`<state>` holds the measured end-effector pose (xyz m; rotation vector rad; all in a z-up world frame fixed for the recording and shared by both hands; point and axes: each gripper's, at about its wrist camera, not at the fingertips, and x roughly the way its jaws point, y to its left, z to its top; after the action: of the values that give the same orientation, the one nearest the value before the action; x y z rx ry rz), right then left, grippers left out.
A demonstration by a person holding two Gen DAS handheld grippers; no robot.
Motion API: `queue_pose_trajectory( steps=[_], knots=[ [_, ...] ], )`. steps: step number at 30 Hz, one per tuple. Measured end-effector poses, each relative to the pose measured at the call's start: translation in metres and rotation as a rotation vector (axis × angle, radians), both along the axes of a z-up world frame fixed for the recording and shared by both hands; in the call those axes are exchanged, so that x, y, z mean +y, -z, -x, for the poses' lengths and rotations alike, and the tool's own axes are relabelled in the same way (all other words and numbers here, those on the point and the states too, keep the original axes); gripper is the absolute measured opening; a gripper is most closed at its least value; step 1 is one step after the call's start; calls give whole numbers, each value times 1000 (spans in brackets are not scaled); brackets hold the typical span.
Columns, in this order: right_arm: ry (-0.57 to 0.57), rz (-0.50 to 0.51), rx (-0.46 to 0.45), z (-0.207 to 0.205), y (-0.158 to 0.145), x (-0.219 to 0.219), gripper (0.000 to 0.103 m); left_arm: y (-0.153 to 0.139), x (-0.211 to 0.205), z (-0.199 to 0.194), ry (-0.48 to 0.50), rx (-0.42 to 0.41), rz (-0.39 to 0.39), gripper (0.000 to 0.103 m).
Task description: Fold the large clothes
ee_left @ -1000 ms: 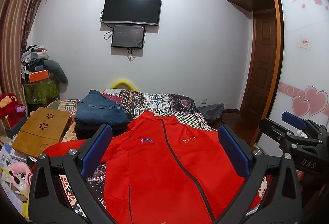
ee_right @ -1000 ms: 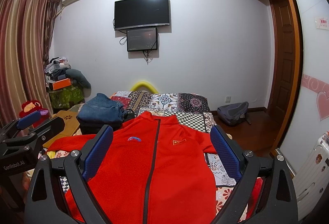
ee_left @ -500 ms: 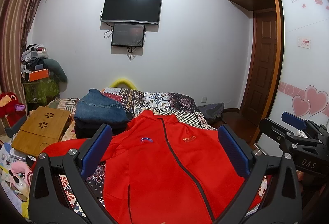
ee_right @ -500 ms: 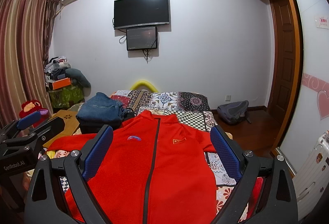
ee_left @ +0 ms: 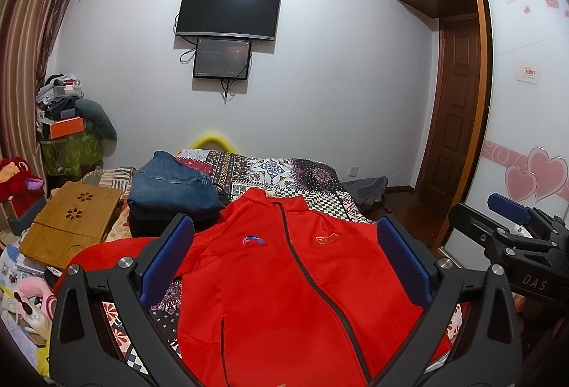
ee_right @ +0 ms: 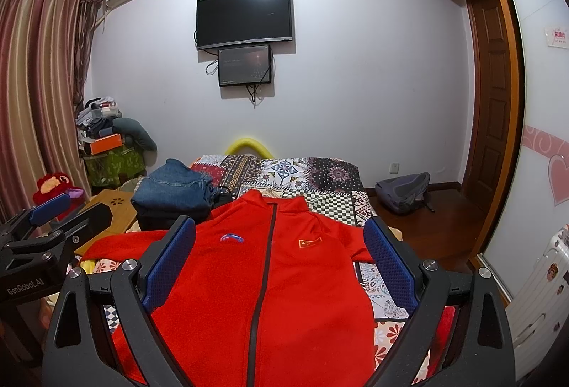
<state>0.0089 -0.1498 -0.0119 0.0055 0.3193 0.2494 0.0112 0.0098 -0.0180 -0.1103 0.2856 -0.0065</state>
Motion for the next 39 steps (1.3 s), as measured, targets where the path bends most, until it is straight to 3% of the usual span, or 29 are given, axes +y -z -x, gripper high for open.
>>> queue_pose_trajectory(
  steps=[24,33,39],
  knots=[
    [5,9,63,-19,12,-1,94,6,15,-24,-42,44,23,103],
    [13,22,163,-57,32,-1,94,16,61,-58,-195,79,20,103],
    [37,57,245,-89,50,-4,94,32,125,-86,-358,149,73,103]
  ],
)
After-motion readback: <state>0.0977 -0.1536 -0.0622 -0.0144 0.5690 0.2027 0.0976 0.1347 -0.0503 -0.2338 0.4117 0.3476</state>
